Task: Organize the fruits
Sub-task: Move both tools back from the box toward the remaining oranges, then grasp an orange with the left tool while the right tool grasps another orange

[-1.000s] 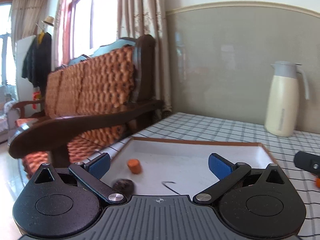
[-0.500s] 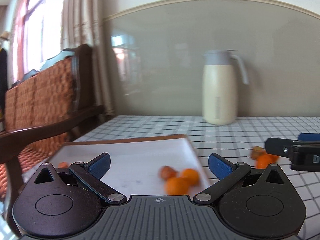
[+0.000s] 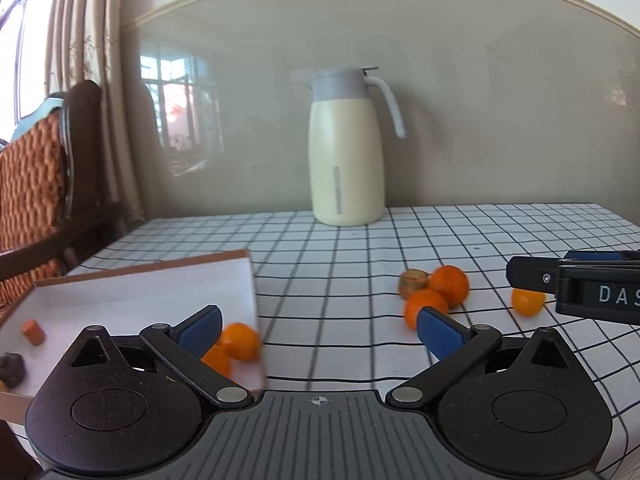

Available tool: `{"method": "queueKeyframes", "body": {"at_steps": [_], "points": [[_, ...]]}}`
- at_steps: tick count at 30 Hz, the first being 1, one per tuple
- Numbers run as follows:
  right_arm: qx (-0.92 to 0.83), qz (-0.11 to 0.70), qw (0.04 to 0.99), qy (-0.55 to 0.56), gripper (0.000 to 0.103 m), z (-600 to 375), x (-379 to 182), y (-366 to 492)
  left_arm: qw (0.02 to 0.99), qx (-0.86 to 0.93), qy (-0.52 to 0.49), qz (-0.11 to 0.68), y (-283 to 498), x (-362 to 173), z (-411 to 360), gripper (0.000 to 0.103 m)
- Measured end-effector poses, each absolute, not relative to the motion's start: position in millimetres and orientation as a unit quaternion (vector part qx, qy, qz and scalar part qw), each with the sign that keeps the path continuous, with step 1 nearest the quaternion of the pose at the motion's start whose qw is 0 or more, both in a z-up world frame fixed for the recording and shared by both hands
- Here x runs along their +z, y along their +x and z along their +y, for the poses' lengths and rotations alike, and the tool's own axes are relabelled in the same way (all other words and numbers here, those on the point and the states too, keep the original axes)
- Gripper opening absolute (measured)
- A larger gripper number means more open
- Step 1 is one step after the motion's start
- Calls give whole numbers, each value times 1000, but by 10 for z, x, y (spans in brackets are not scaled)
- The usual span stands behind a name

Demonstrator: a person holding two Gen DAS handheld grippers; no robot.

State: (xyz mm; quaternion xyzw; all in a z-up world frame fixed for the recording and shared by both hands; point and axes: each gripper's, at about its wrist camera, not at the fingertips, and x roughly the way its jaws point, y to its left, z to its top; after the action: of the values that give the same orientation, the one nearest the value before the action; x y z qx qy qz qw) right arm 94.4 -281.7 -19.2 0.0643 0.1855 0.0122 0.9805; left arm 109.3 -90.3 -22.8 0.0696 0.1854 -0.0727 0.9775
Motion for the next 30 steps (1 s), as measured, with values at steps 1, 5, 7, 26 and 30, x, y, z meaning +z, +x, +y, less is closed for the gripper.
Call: {"method": "queueKeyframes", "body": {"at_steps": [1, 5, 7, 26, 30], "points": [[9, 187, 980, 64, 51, -2844, -200, 929, 977, -75, 69, 187, 1104, -232, -918, 103], [2, 197, 978, 65, 39, -2934, -236, 901, 976, -84, 72, 187, 1118, -250, -1016, 103], [0, 202, 977, 65, 37, -2967, -262, 887, 975, -89, 75, 189, 1131, -268, -1071, 103], [-29, 229, 970, 82, 37, -3202, -408, 943, 964, -117, 86, 224, 1318, -499, -1493, 93], [-29, 233, 968, 89, 37, -3230, -428, 986, 962, -121, 84, 229, 1364, -526, -1544, 91]]}}
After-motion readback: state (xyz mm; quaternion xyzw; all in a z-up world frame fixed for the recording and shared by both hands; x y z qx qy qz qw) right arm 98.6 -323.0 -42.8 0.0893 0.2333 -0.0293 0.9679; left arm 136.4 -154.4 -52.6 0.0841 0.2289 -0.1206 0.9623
